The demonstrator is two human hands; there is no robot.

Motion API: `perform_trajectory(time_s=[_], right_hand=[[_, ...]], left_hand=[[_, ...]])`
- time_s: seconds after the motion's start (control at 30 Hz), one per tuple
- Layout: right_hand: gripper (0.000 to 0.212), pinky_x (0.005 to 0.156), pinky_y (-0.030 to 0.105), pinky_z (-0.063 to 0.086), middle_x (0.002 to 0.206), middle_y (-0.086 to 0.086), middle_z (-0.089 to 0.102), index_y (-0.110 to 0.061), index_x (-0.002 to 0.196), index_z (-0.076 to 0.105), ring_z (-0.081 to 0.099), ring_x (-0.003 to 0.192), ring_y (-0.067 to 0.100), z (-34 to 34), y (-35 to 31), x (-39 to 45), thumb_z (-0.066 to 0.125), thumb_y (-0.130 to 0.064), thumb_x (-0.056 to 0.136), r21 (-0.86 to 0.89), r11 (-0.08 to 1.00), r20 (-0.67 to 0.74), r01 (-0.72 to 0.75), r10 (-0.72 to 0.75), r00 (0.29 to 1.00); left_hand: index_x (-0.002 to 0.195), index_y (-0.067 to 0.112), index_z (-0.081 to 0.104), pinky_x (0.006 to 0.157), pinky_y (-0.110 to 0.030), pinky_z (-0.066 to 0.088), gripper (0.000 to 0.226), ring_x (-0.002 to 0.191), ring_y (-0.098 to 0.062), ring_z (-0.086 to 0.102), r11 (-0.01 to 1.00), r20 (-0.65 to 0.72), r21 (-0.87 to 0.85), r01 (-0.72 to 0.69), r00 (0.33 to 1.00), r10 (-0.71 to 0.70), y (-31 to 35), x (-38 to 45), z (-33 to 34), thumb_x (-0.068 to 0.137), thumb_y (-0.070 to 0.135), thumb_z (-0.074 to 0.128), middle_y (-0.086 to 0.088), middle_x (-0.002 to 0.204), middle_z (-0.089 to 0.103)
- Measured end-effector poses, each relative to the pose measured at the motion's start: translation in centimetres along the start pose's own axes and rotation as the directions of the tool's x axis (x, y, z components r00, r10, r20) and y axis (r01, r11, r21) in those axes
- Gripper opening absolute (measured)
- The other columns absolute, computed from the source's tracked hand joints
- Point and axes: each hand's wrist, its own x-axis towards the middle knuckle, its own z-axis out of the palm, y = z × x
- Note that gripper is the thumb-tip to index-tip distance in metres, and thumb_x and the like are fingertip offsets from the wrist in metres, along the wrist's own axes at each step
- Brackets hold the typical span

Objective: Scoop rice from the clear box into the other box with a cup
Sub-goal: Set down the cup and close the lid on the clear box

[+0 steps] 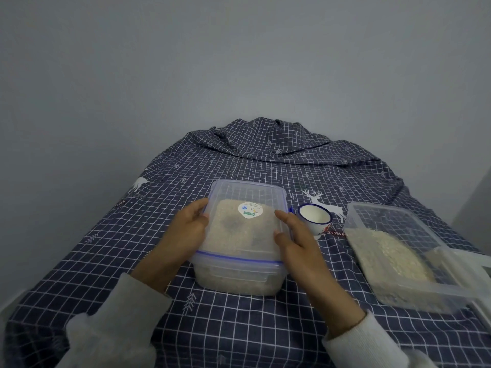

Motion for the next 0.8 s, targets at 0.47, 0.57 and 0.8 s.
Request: perform_trajectory(time_s=[0.47,0.57,0.8], right_hand=[[0.042,0.119,0.049,0.023,0.156,-0.013,0.03,-0.049,0.13,0.05,0.02,0.146,0.01,0.2,-0.3,-0.5,0.05,-0.024,0.096,0.116,0.993,-0.028,-0.02,0.024,0.999],[0.042,0.118,0.05,0.023,0.156,-0.013,0.03,-0.047,0.132,0.049,0.021,0.146,0.011,0.2,-0.3,-0.4,0.051,-0.025,0.096,0.067,0.998,-0.032,-0.001,0.003,0.999],[0.041,0.118,0.049,0.024,0.153,-0.016,0.032,-0.044,0.129,0.053,0.023,0.144,0.009,0.0,-0.4,-0.2,0.054,-0.023,0.094,0.097,0.995,-0.038,-0.007,0.01,0.999]], left_hand=[[0.129,0.023,0.052,0.09,-0.048,0.05,0.033,0.102,-0.024,0.061,0.964,0.039,-0.197,0.179,0.984,-0.175,-0.9,0.2,-0.8,0.097,0.019,0.047,-0.003,0.116,0.062],[0.125,0.02,0.056,0.094,-0.051,0.048,0.03,0.105,-0.028,0.062,0.942,0.066,-0.26,0.212,0.977,-0.202,-1.1,0.2,-0.7,0.097,0.017,0.047,-0.008,0.117,0.064],[0.13,0.018,0.055,0.098,-0.051,0.045,0.034,0.109,-0.026,0.059,0.963,0.047,-0.202,0.179,0.984,-0.173,-0.9,0.7,-0.6,0.097,0.018,0.046,-0.006,0.122,0.063]])
